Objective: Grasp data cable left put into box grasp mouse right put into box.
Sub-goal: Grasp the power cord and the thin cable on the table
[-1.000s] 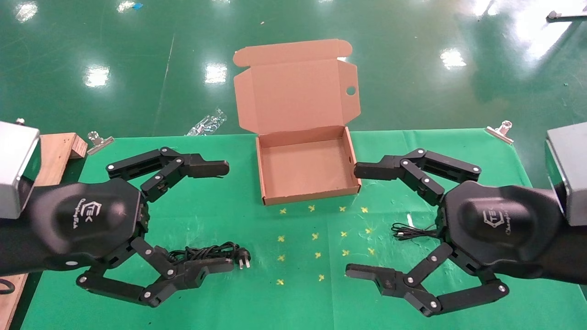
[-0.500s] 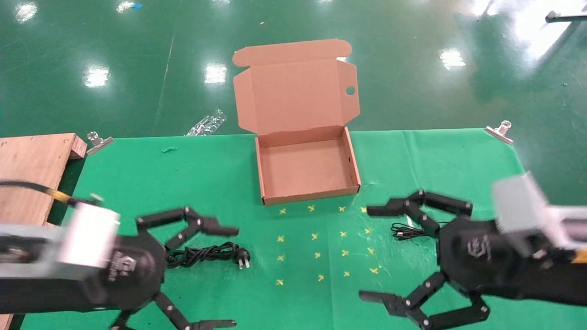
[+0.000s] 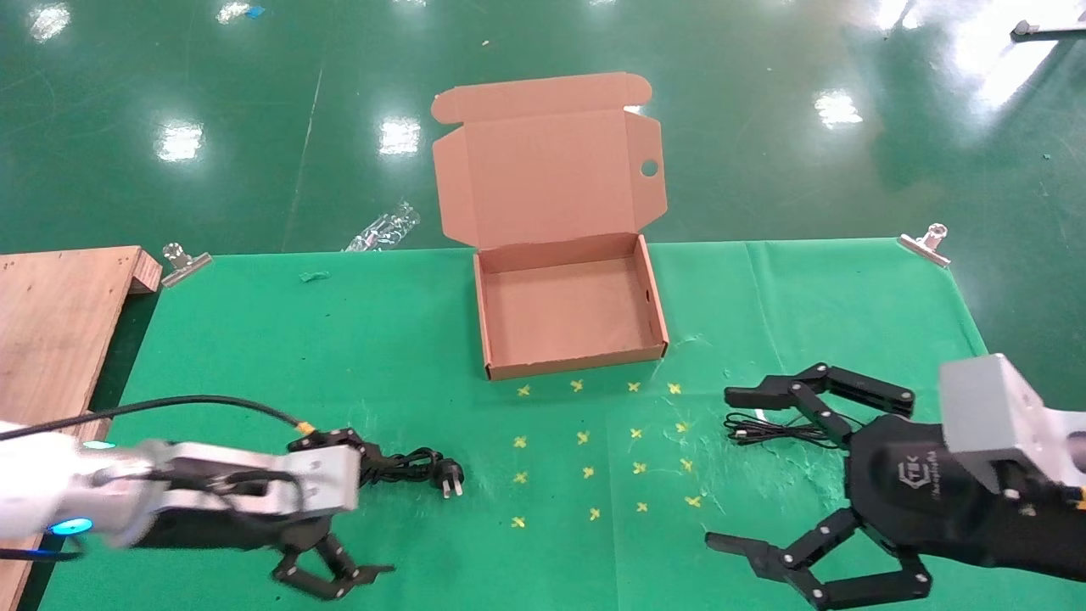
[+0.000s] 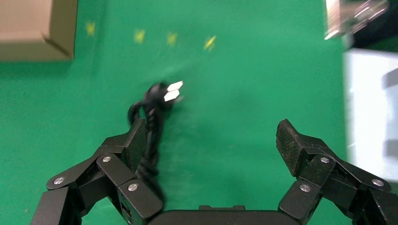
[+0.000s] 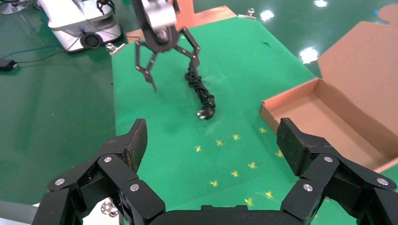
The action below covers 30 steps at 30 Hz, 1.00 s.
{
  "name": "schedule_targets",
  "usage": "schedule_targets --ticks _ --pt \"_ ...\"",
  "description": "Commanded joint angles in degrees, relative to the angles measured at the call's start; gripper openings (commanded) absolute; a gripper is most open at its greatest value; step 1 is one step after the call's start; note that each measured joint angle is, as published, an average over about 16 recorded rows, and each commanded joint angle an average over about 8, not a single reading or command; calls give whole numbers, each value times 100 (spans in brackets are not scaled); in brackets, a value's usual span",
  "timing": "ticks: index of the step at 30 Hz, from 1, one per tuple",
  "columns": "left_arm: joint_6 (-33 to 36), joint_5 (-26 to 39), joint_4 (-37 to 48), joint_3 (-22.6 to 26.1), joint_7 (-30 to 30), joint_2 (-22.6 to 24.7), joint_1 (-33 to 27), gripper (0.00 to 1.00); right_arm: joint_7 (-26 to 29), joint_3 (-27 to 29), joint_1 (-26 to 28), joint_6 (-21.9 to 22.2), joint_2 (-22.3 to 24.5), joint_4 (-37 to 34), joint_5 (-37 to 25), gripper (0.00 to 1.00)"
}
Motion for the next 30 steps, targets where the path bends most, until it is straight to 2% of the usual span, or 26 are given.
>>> schedule_targets --ticks 1,9,15,20,25,30 --pt "-173 420 5 145 -121 189 -45 100 -46 40 -69 12 69 16 28 100" --pt "-609 1784 71 497 -766 715 -234 100 -96 147 -21 55 235 46 24 100" --pt "-768 2452 82 650 -1149 917 -250 100 -86 152 16 -10 306 53 11 100" --pt "-803 2773 134 725 -1370 1026 -253 100 -84 82 41 -5 256 53 -116 100" --pt "-741 2820 192 754 -1439 1079 -281 100 47 -123 109 133 188 43 -605 100" --pt "-720 2801 214 756 -1424 1086 -299 100 262 -485 297 489 -14 -8 -1618 100"
